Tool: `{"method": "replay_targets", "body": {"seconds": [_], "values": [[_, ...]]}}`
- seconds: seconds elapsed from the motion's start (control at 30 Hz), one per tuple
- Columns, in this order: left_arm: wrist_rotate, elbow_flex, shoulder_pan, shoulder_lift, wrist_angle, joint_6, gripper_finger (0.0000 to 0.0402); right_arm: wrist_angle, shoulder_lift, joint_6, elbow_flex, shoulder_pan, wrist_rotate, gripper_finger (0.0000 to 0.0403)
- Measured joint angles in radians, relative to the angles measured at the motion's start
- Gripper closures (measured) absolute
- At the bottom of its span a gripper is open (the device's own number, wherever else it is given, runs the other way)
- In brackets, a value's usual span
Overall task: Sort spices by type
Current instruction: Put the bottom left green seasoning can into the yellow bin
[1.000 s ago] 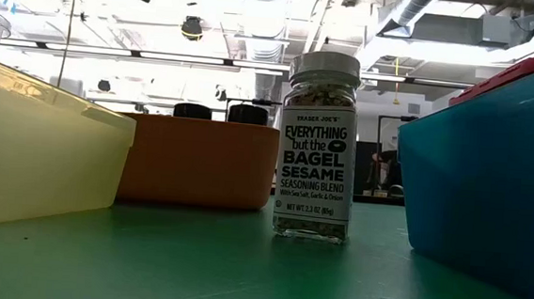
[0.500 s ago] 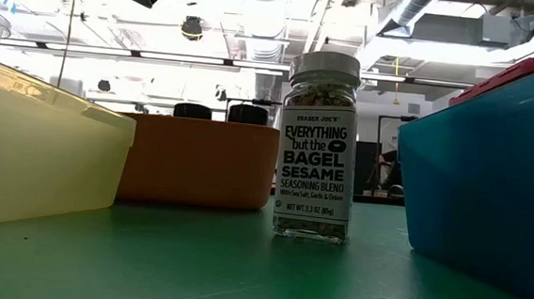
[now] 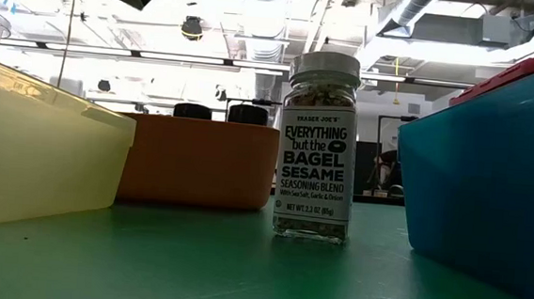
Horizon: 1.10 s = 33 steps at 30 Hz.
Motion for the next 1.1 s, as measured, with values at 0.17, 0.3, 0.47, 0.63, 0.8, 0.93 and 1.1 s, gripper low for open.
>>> {"method": "replay_targets", "body": {"seconds": [0.17,0.3,0.47,0.63,0.8,0.93,1.1], "values": [[0.013,0.000,-0.025,-0.010,-0.064,0.000,0.0262,-0.127,-0.008,0.056,0.023,-0.020,-0.102,0.0122],[0.015,-0.010,-0.071,-0.009,-0.084,0.000,0.0264,-0.310,-0.011,0.070,0.072,-0.013,-0.098,0.0098],[0.017,-0.062,-0.128,-0.010,-0.067,-0.018,0.0264,-0.367,-0.011,0.102,0.076,0.043,-0.023,0.0098],[0.017,-0.163,-0.160,-0.014,0.098,-0.042,0.0264,-0.370,-0.011,0.144,0.076,0.101,0.068,0.0101],[0.096,-0.269,-0.171,-0.013,0.254,0.021,0.0264,-0.372,-0.013,0.211,0.076,0.130,0.158,0.0101],[0.214,-0.345,-0.150,-0.013,0.380,0.074,0.0264,-0.369,-0.014,0.261,0.076,0.141,0.171,0.0101],[0.258,-0.379,-0.130,-0.012,0.409,0.101,0.0264,-0.319,-0.014,0.326,0.076,0.153,0.174,0.0101]]}}
